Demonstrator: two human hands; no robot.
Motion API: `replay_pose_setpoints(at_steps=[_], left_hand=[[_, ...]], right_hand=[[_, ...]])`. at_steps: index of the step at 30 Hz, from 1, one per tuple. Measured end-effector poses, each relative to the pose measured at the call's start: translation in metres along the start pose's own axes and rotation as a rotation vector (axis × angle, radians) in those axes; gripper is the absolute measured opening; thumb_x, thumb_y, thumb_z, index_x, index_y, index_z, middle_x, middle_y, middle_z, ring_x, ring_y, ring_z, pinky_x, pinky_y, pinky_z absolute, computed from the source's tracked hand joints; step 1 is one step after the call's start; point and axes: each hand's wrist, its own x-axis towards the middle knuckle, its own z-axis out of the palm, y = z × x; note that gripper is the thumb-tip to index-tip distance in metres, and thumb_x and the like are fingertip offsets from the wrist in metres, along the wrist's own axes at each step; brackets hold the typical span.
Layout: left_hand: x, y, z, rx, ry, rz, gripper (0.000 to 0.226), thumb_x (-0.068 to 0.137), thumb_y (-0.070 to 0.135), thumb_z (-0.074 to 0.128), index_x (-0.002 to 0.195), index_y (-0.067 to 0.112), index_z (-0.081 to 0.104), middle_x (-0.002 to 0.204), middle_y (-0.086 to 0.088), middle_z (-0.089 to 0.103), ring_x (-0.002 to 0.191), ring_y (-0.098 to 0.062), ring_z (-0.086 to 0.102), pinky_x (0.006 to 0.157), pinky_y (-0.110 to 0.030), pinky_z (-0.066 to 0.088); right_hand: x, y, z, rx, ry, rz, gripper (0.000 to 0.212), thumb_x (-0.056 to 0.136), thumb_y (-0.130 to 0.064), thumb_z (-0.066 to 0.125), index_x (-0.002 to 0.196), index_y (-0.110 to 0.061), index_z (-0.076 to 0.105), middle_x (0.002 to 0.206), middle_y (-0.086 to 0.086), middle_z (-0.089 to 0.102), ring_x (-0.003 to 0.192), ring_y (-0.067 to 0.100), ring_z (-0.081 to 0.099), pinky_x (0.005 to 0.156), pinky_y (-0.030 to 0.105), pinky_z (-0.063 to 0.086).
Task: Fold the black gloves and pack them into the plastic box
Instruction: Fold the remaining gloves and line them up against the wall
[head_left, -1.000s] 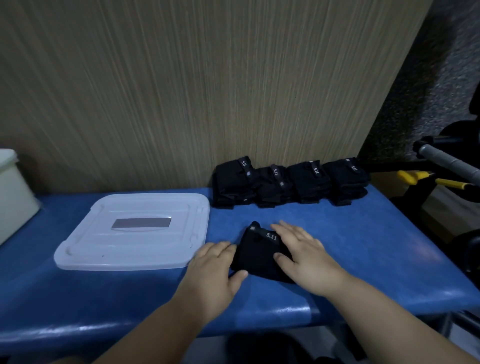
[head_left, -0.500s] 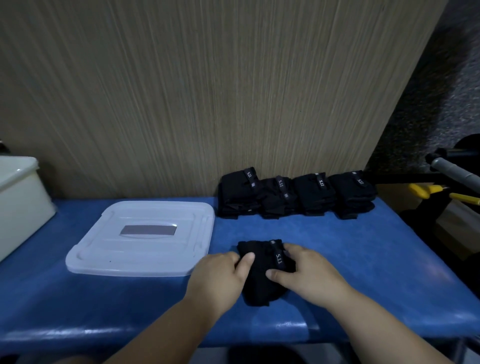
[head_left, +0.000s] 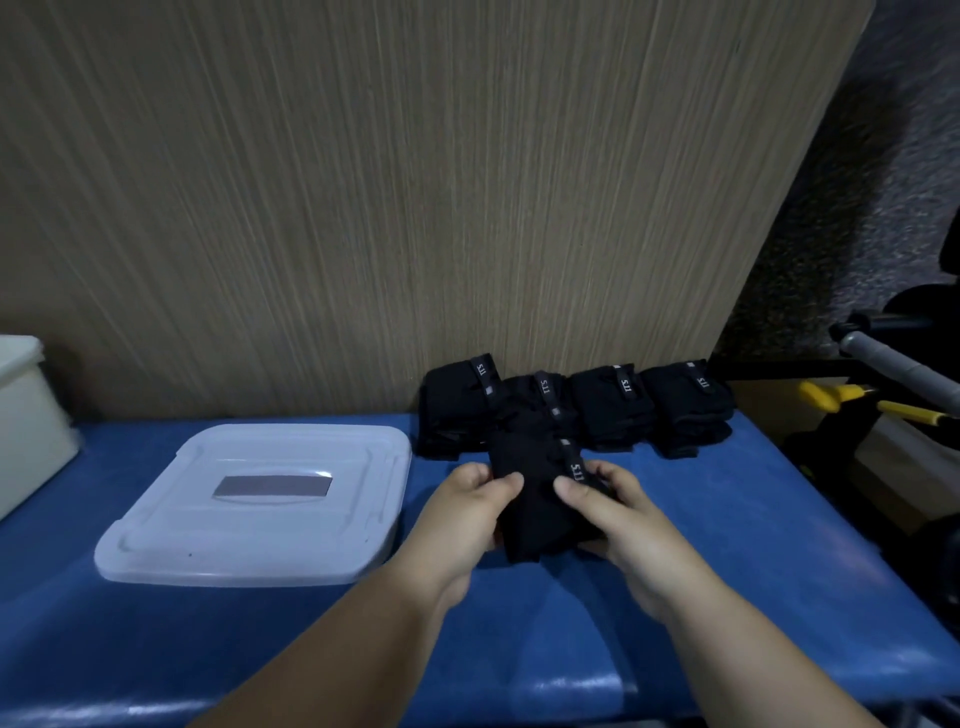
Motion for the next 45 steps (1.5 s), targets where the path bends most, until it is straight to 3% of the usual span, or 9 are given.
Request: replay_pose_setpoints(at_steps=[6,13,19,24,27,30,34,39,45], left_hand=[[0.025,0.015,0.017,-0.015,-0.024,0.064,0.017,0.096,0.020,0.056,0.112,0.014,0.059,0.109,-0.007,0.070,0.100,-0.020,0.068,0.088,-0.040,0.056],[0.048,0.030,0.026,0.040,-0.029,0.108,0.034,0.087,0.035,0.062,0.116,0.019,0.059,0.110,-0.003,0.070,0.103,-0.018,0.066,0.095,-0.042,0.053],[0.073,0.055,0.021,0.390,0.136,0.298,0.035,0.093,0.035,0.058,0.123,0.015,0.057,0.112,0.006,0.062,0.108,-0.015,0.058,0.092,-0.027,0.045],[0.092,0.057,-0.002,0.923,0.452,0.560,0.033,0.091,0.035,0.057,0.122,0.022,0.055,0.124,0.006,0.055,0.122,-0.019,0.039,0.100,-0.031,0.031],[0.104,0.045,-0.017,0.999,0.370,0.600,0.041,0.096,0.032,0.049,0.134,0.018,0.047,0.142,0.004,0.045,0.134,-0.017,0.029,0.108,-0.033,0.026],[0.115,0.034,-0.026,1.120,0.188,0.488,0.052,0.102,0.033,0.037,0.151,0.018,0.025,0.160,0.004,0.018,0.147,-0.015,0.010,0.119,-0.034,0.013],[0.121,0.024,-0.041,1.292,0.091,0.453,0.054,0.104,0.028,0.027,0.154,0.023,0.007,0.162,0.007,0.004,0.148,-0.012,0.002,0.121,-0.033,0.006],[0.122,0.021,-0.055,1.320,0.041,0.474,0.053,0.105,0.025,0.025,0.154,0.025,0.004,0.162,0.009,0.000,0.148,-0.010,-0.001,0.121,-0.032,0.003],[0.117,0.029,-0.048,1.307,0.039,0.520,0.053,0.104,0.028,0.026,0.153,0.032,0.008,0.162,0.009,0.003,0.148,-0.013,0.002,0.121,-0.034,0.000]], right_hand=[[0.010,-0.015,-0.002,0.385,-0.142,0.154,0.050,0.076,-0.027,0.066,0.122,-0.009,0.059,0.113,0.013,0.070,0.099,0.026,0.069,0.077,0.035,0.056],[0.025,-0.036,0.005,0.380,0.099,0.005,0.028,0.089,-0.003,0.060,0.117,-0.007,0.059,0.101,0.012,0.073,0.086,0.021,0.070,0.064,0.029,0.055],[0.064,-0.062,0.015,0.271,0.229,-0.104,0.034,0.087,0.001,0.063,0.118,-0.010,0.056,0.111,0.013,0.067,0.093,0.023,0.068,0.058,0.029,0.056],[0.103,-0.060,0.023,0.051,0.352,-0.157,0.047,0.082,-0.007,0.071,0.123,-0.017,0.051,0.111,0.006,0.065,0.096,0.023,0.066,0.080,0.044,0.059],[0.116,-0.056,0.029,-0.119,0.399,-0.200,0.049,0.080,-0.011,0.074,0.123,-0.019,0.050,0.098,-0.006,0.063,0.093,0.016,0.063,0.086,0.039,0.056],[0.125,-0.051,0.033,-0.240,0.413,-0.238,0.055,0.082,-0.015,0.073,0.129,-0.018,0.046,0.105,-0.004,0.061,0.094,0.015,0.060,0.081,0.028,0.051],[0.129,-0.048,0.033,-0.316,0.443,-0.262,0.056,0.086,-0.015,0.070,0.134,-0.019,0.042,0.106,-0.005,0.057,0.085,0.011,0.054,0.059,0.013,0.039],[0.130,-0.047,0.027,-0.331,0.498,-0.278,0.052,0.086,-0.014,0.069,0.132,-0.019,0.044,0.100,-0.007,0.056,0.073,0.002,0.051,0.055,0.009,0.035],[0.134,-0.035,0.038,-0.570,0.468,-0.255,0.061,0.085,-0.023,0.069,0.137,-0.019,0.038,0.120,0.007,0.060,0.101,0.022,0.059,0.082,0.033,0.051]])
